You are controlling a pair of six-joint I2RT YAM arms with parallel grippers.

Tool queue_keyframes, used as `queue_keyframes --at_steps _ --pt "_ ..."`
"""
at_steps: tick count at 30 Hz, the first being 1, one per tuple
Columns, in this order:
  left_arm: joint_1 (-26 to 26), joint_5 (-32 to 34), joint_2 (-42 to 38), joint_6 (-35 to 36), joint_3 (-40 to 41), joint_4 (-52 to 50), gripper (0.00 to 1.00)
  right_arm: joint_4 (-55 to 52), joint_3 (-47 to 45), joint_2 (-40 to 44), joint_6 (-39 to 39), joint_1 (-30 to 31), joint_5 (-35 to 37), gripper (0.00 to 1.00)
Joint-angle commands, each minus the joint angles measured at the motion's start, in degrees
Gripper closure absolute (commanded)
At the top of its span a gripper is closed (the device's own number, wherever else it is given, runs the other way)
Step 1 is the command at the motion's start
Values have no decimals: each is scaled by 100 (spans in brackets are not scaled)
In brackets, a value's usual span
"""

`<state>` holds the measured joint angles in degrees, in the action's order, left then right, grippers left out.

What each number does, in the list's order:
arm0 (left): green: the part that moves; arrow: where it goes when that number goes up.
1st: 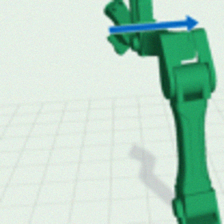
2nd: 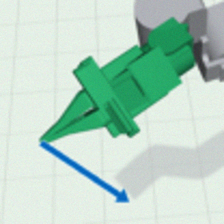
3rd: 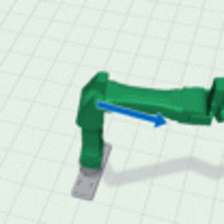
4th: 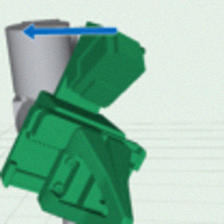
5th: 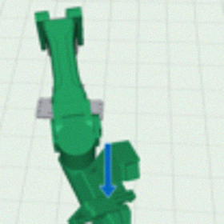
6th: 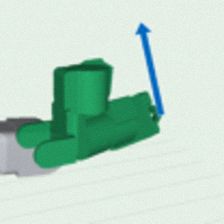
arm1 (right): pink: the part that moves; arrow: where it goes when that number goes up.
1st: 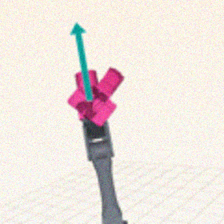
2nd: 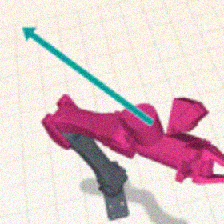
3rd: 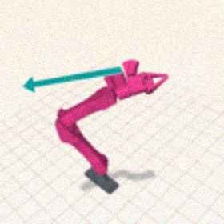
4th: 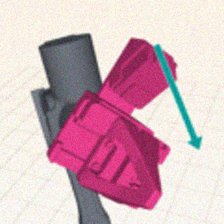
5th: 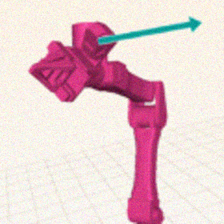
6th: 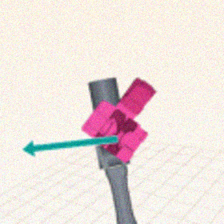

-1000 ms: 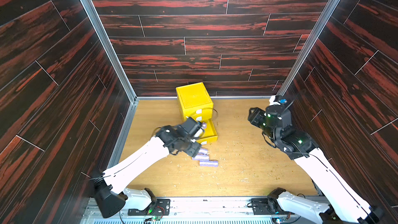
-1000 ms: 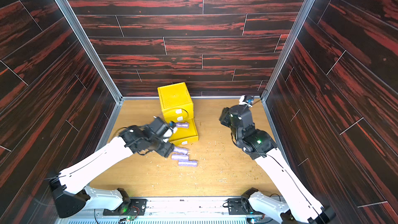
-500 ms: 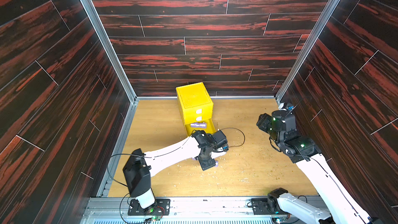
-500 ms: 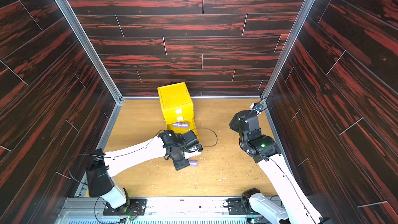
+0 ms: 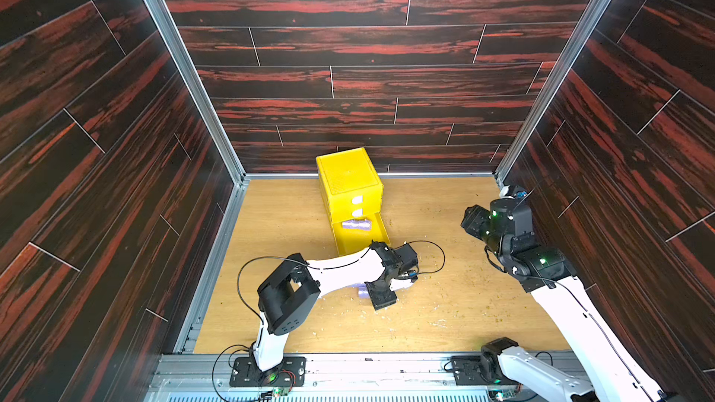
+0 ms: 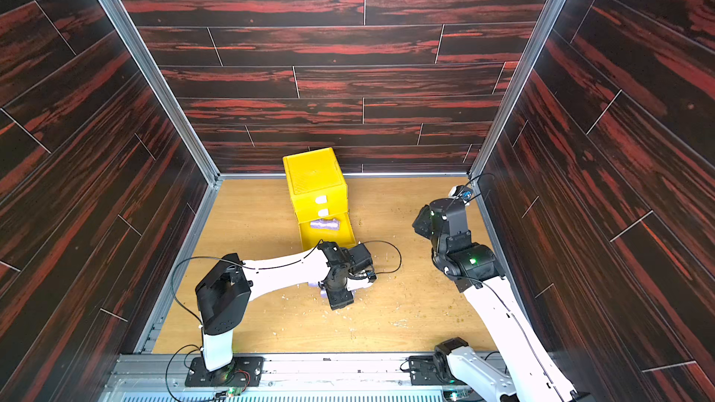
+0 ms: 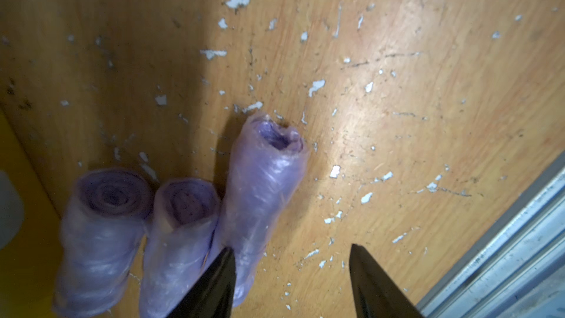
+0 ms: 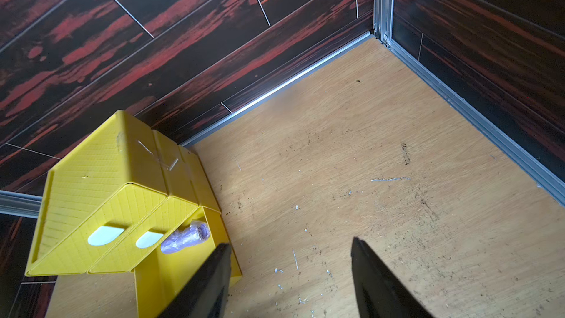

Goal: Sort the rolls of trash bags by color and place them into the drawer
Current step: Pick up the roll of trash bags from the center of the board.

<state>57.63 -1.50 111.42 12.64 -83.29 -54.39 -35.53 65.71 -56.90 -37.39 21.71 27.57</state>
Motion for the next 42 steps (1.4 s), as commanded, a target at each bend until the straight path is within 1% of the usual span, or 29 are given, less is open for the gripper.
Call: queue_keyframes --at_steps 1,8,13,17,19,22,25,27,31,33,34,39,42 --pt "-1 24 -3 53 133 38 37 98 -71 5 39 -44 -85 34" --pt "-100 359 -71 56 403 267 35 182 -155 -39 -12 -45 -204 34" --pt "-179 413 -78 63 484 332 34 222 -155 -74 -29 -53 -270 34" --pt "-184 336 8 53 541 366 34 257 -199 -93 -52 -53 -342 34" --pt "-190 279 51 46 540 337 38 257 -216 -119 -63 -51 -355 35" --pt "-185 139 -7 22 524 263 50 266 -225 -127 -62 -54 -384 35" --pt "-182 90 -140 0 563 235 52 274 -234 -119 -66 -54 -380 35" --pt "-183 36 -189 -7 607 235 51 283 -249 -119 -71 -53 -399 35" --pt "-184 187 -96 -11 637 200 39 309 -275 -118 -102 -53 -448 35" --pt "-183 229 -46 -12 640 198 37 310 -287 -117 -99 -51 -461 35" --pt "-185 233 -42 -14 638 200 38 310 -296 -119 -102 -53 -463 35" --pt "-185 178 -157 -50 569 161 54 310 -296 -119 -93 -53 -437 35" --pt "-183 232 -339 -55 541 97 58 310 -296 -119 -93 -53 -432 35"
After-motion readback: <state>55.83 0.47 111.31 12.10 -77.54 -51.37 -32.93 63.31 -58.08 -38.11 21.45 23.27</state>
